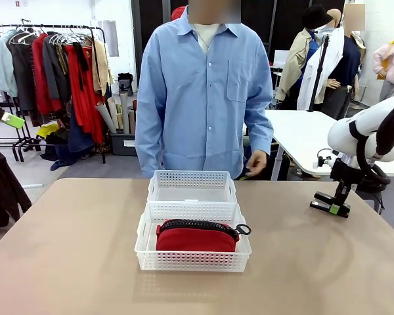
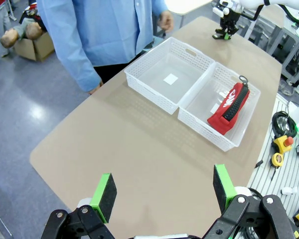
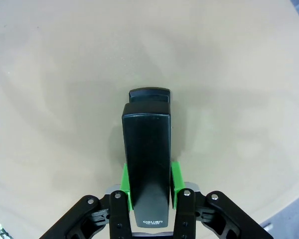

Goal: Distribute items into two baskets.
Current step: Pick up the Stapler that the person points to.

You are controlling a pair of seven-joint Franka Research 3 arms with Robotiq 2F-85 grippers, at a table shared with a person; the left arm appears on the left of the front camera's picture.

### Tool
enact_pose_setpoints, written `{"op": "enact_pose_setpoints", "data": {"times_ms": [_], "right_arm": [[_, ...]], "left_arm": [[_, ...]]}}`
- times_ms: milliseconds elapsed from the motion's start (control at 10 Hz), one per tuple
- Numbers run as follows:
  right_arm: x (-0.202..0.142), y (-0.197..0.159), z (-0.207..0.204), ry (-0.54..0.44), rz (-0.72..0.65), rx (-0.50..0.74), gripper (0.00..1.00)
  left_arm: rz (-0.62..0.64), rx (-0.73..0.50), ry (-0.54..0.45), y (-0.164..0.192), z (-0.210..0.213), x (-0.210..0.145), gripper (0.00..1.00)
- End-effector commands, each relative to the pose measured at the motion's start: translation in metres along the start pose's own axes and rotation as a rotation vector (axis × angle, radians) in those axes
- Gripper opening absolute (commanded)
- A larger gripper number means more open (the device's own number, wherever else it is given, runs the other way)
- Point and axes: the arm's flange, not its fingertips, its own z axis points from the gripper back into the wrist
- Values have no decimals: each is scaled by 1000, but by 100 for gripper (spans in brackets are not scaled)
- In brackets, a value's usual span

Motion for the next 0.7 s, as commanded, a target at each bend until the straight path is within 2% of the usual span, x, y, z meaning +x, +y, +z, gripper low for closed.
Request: {"op": "enact_pose_setpoints", "data": {"times_ms": [0, 400, 600], "right_arm": [[4, -6, 0, 15, -20, 15, 23], [4, -5, 2, 8, -26, 24, 23], [10, 6, 20, -3, -40, 50, 23]], "left_arm": [[-5, -11, -22, 0, 1, 0, 100], [-5, -11, -22, 0, 1, 0, 100], [-5, -11, -22, 0, 1, 0, 100]]}}
